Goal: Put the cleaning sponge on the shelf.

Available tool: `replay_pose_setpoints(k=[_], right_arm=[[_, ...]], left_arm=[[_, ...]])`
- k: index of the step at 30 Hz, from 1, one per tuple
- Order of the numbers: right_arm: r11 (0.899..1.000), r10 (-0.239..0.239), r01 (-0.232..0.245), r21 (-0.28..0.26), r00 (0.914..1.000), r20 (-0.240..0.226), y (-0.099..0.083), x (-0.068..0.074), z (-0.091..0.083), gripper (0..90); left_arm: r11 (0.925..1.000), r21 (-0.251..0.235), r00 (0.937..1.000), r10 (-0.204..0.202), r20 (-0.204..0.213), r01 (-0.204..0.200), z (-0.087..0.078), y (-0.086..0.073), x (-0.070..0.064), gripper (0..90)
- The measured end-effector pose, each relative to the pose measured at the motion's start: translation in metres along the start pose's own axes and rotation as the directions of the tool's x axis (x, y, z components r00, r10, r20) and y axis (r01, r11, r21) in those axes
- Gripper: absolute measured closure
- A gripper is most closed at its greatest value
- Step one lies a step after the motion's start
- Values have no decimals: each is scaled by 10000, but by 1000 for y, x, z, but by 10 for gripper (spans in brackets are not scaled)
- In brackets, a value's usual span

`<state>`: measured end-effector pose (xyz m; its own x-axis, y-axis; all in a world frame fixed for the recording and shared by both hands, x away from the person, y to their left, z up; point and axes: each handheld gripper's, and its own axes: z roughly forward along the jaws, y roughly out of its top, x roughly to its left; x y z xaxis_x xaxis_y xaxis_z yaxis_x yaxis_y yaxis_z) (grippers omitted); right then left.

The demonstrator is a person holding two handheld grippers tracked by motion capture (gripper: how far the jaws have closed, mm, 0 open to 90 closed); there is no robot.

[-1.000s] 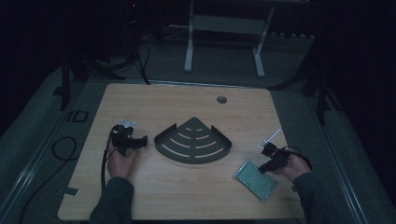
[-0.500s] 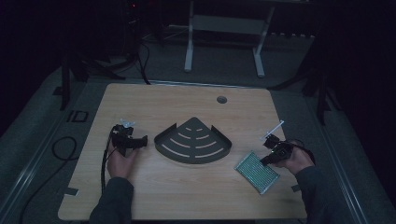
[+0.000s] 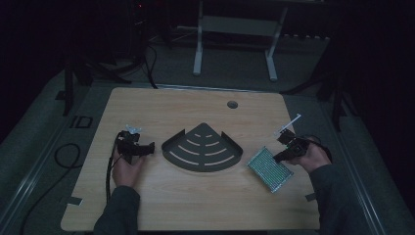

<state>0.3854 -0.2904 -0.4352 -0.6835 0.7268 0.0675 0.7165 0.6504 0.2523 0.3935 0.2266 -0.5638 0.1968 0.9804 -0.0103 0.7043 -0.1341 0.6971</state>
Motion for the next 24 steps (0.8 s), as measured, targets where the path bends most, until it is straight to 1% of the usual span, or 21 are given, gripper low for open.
replay_pose_setpoints(k=[17,18,24], right_arm=[[9996,0,8,-293,9997,252,20,-2,-18,897],[9992,-34,46,-392,9995,311,22,-2,-21,897],[9985,-6,22,-553,9996,295,30,-1,-25,897]], left_arm=[[10000,-11,10000,-12,1,12,0,0,0,75],[10000,-23,10000,-28,2,28,0,0,0,75],[10000,-13,10000,-14,5,14,0,0,0,75]])
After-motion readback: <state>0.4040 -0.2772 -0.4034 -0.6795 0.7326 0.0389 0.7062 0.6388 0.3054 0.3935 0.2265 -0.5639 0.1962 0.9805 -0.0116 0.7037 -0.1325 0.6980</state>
